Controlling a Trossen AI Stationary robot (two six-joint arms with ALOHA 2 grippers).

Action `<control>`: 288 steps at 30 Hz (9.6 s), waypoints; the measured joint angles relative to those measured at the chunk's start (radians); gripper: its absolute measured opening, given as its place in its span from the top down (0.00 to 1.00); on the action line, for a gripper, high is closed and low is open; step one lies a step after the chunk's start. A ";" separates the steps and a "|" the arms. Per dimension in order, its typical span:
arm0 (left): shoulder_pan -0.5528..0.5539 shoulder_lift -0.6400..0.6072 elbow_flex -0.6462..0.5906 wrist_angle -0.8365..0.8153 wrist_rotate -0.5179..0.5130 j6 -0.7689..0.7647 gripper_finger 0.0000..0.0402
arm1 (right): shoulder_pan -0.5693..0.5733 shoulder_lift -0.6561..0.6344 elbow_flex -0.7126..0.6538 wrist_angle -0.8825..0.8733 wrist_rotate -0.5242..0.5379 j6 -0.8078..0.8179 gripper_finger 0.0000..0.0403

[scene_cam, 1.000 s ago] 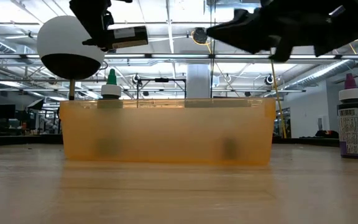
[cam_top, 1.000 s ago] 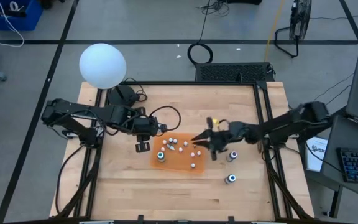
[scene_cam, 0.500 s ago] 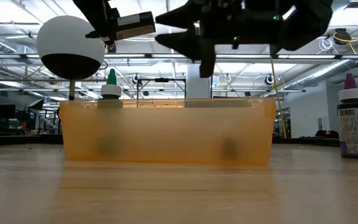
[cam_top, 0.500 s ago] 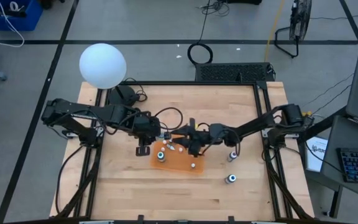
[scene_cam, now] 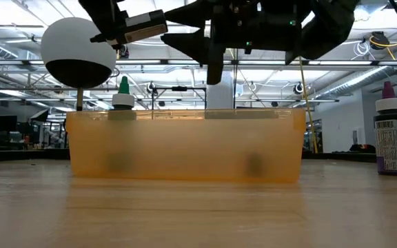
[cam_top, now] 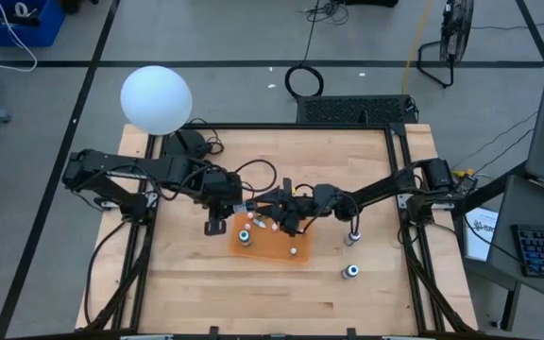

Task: Pick & Place food coloring
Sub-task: Put the large black food coloring bottle into the orange bin

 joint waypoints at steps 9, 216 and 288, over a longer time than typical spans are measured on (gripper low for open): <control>0.001 0.003 0.001 0.013 -0.016 -0.007 0.71 | 0.004 0.000 0.006 0.001 0.012 0.019 0.40; 0.092 -0.076 -0.680 1.822 -0.058 0.470 0.42 | -0.107 -0.392 -0.454 0.266 0.012 0.890 0.67; -0.200 0.322 -0.069 0.348 0.018 -0.036 0.70 | -0.107 -0.392 -0.455 0.175 0.020 0.954 0.30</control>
